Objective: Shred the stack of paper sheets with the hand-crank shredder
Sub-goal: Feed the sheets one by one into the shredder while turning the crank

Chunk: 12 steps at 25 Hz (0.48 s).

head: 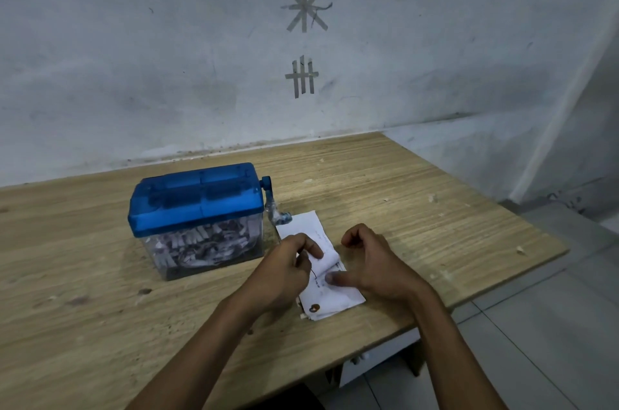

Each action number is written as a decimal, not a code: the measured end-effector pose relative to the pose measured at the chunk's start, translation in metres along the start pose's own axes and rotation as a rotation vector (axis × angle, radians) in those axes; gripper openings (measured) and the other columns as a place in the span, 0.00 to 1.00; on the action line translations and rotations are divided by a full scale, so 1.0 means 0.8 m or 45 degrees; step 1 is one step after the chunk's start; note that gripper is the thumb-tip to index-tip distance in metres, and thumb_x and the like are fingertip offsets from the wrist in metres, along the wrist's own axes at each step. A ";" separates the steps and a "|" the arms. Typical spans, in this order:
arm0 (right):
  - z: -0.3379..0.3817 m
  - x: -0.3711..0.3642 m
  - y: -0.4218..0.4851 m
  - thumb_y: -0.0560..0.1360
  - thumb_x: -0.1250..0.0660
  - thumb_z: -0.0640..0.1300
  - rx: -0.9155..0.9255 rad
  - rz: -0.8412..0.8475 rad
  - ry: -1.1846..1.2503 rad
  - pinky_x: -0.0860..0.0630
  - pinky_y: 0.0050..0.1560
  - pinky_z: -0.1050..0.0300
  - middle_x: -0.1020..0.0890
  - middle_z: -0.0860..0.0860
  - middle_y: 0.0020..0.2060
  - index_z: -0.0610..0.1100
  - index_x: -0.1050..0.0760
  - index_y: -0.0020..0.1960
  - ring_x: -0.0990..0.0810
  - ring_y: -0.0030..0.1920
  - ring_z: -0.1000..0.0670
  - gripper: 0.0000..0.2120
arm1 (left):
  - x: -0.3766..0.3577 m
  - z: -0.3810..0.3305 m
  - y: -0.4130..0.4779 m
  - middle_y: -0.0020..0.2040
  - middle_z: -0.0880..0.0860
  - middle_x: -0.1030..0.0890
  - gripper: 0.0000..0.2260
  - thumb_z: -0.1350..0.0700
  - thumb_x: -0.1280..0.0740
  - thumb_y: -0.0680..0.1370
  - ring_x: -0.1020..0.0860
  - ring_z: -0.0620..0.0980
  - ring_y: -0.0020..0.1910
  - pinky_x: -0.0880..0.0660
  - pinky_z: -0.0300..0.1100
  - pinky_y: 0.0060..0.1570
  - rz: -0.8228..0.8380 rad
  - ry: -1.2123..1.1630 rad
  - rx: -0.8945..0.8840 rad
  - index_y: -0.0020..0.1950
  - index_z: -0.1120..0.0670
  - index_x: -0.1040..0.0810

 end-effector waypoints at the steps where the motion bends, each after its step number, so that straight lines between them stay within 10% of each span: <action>1: 0.000 -0.002 0.001 0.63 0.18 0.57 0.008 -0.014 -0.093 0.28 0.57 0.60 0.27 0.58 0.55 0.53 0.30 0.57 0.29 0.58 0.55 0.30 | 0.002 -0.003 0.000 0.54 0.46 0.21 0.11 0.60 0.41 0.84 0.23 0.46 0.40 0.26 0.40 0.38 -0.024 -0.042 0.010 0.52 0.46 0.23; 4: 0.003 -0.003 0.005 0.63 0.20 0.61 0.024 -0.002 -0.225 0.27 0.59 0.55 0.28 0.59 0.54 0.54 0.30 0.57 0.30 0.58 0.54 0.30 | 0.020 -0.021 0.001 0.55 0.46 0.21 0.07 0.59 0.35 0.82 0.22 0.42 0.44 0.25 0.32 0.41 -0.105 -0.149 -0.037 0.52 0.47 0.22; 8: 0.003 -0.006 0.010 0.62 0.22 0.64 -0.004 0.063 -0.326 0.26 0.57 0.52 0.28 0.58 0.53 0.54 0.31 0.56 0.30 0.56 0.53 0.30 | 0.049 -0.060 -0.001 0.55 0.51 0.23 0.11 0.63 0.34 0.81 0.20 0.57 0.51 0.19 0.56 0.46 -0.155 -0.325 -0.176 0.51 0.46 0.23; 12: 0.006 -0.005 0.009 0.64 0.22 0.63 -0.009 0.063 -0.372 0.26 0.58 0.51 0.28 0.56 0.53 0.54 0.30 0.56 0.29 0.56 0.51 0.29 | 0.076 -0.098 -0.002 0.55 0.56 0.22 0.22 0.67 0.36 0.80 0.21 0.64 0.51 0.19 0.57 0.42 -0.203 -0.596 -0.225 0.60 0.38 0.26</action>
Point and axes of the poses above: each hand's wrist, its own y-axis towards the middle knuckle, its own x-axis out of the back of the hand, z = x × y, the point moved 9 cm from there along y, towards the middle knuckle
